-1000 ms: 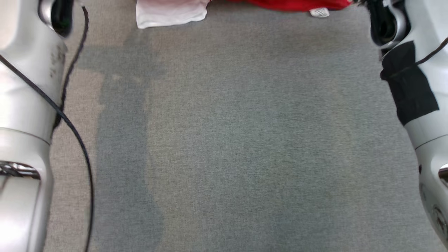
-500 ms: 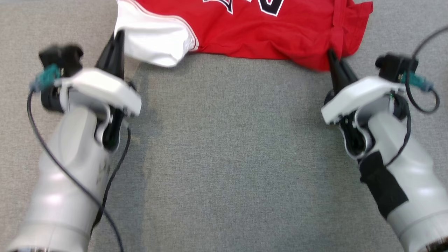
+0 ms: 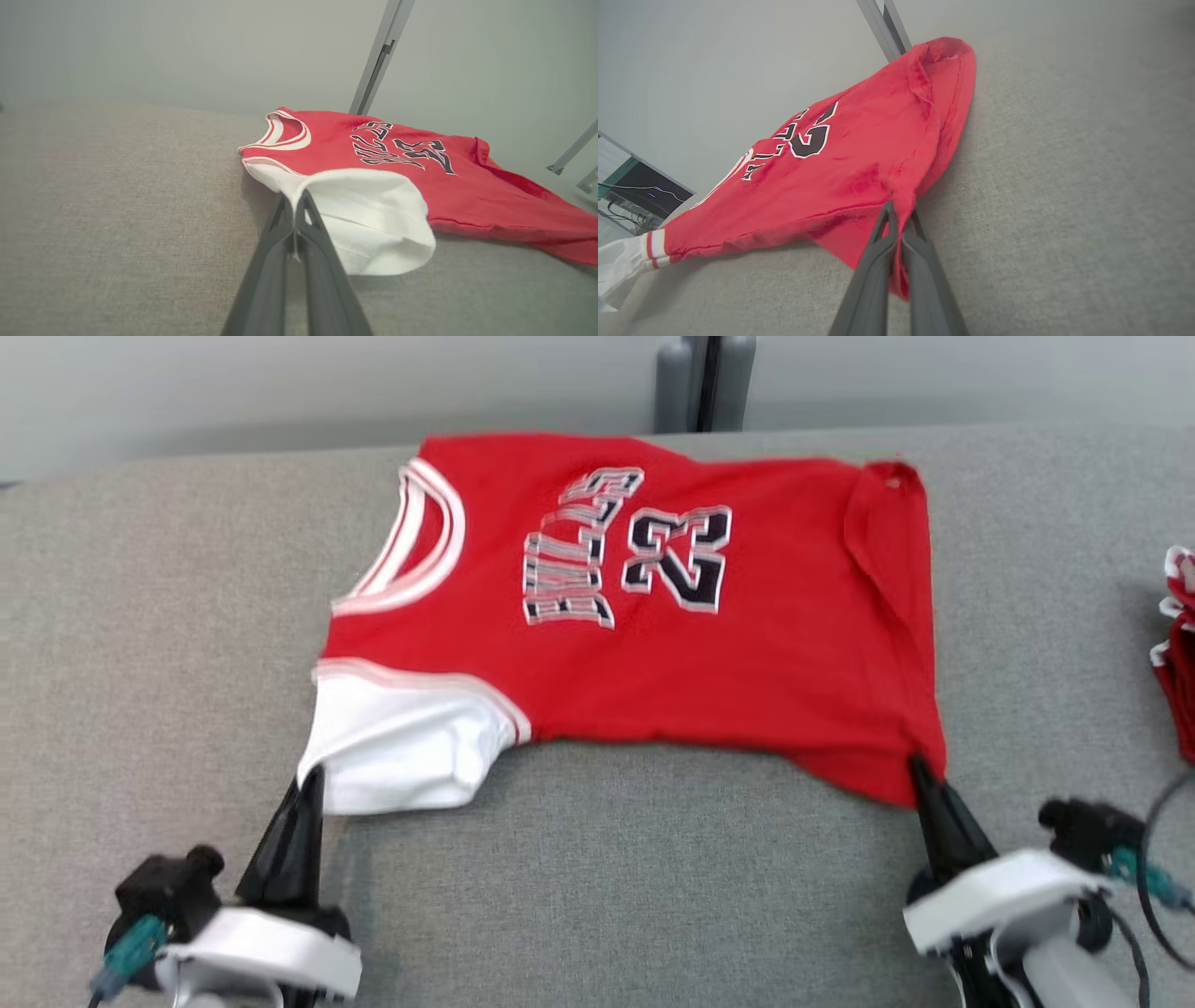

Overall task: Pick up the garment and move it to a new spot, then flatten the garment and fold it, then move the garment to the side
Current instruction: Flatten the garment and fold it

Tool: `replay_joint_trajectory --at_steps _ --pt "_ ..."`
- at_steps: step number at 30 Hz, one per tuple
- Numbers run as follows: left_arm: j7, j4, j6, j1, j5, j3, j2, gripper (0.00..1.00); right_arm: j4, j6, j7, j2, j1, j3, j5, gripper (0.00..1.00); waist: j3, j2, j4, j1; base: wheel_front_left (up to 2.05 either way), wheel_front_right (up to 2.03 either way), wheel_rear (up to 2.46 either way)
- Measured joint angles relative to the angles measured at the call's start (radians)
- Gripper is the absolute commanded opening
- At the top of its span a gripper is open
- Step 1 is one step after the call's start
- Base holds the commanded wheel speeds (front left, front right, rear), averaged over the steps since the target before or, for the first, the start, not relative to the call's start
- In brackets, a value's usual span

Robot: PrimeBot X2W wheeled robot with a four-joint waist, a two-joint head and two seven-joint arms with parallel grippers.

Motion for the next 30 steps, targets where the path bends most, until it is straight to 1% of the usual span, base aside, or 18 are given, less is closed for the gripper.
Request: replay_joint_trajectory --at_steps 1,5,8,11,14,21,24,26,30 --pt "0.010 -0.036 0.012 0.038 0.000 0.004 0.007 0.00 -0.026 0.000 -0.002 -0.003 0.041 -0.004 -0.010 0.00 -0.012 0.0000 0.001 0.0000 0.00 0.00 0.00" --pt "0.103 -0.194 0.066 0.178 0.007 0.007 0.030 0.00 -0.111 0.000 0.002 -0.012 0.202 -0.012 -0.041 0.00 -0.055 0.0000 0.005 0.0000 0.00 0.00 0.00" --pt "0.182 -0.314 0.104 0.285 0.007 0.005 0.042 0.00 -0.179 0.000 0.039 -0.011 0.307 -0.035 -0.045 0.00 -0.084 0.0000 0.006 0.0000 0.00 0.00 0.00" --pt "0.268 -0.425 0.119 0.365 0.010 -0.018 0.058 0.00 -0.241 0.000 0.077 -0.003 0.408 -0.095 -0.059 0.00 -0.110 0.0000 0.013 0.0000 0.00 0.00 0.00" --pt "0.347 -0.518 0.144 0.427 0.020 -0.018 0.090 0.00 -0.297 0.000 0.128 0.025 0.492 -0.143 -0.088 0.00 -0.126 0.0000 0.026 0.0000 0.00 0.00 0.00" --pt "0.482 -0.691 0.192 0.535 0.023 -0.029 0.122 0.00 -0.421 0.000 0.230 0.058 0.606 -0.260 -0.191 0.00 -0.144 0.0000 0.043 -0.0001 0.00 0.00 0.00" --pt "0.537 -0.755 0.200 0.566 0.026 -0.047 0.132 0.00 -0.477 0.000 0.265 0.071 0.618 -0.300 -0.222 0.00 -0.142 0.0000 0.046 0.0000 0.00 0.00 0.00" --pt "0.555 -0.787 0.205 0.566 0.030 -0.052 0.136 0.00 -0.507 0.000 0.285 0.080 0.619 -0.316 -0.244 0.00 -0.138 0.0000 0.047 0.0000 0.00 0.00 0.00" --pt "0.565 -0.804 0.209 0.561 0.032 -0.056 0.136 0.00 -0.541 0.000 0.309 0.089 0.616 -0.329 -0.253 0.00 -0.128 0.0000 0.045 -0.0001 0.00 0.00 0.00"
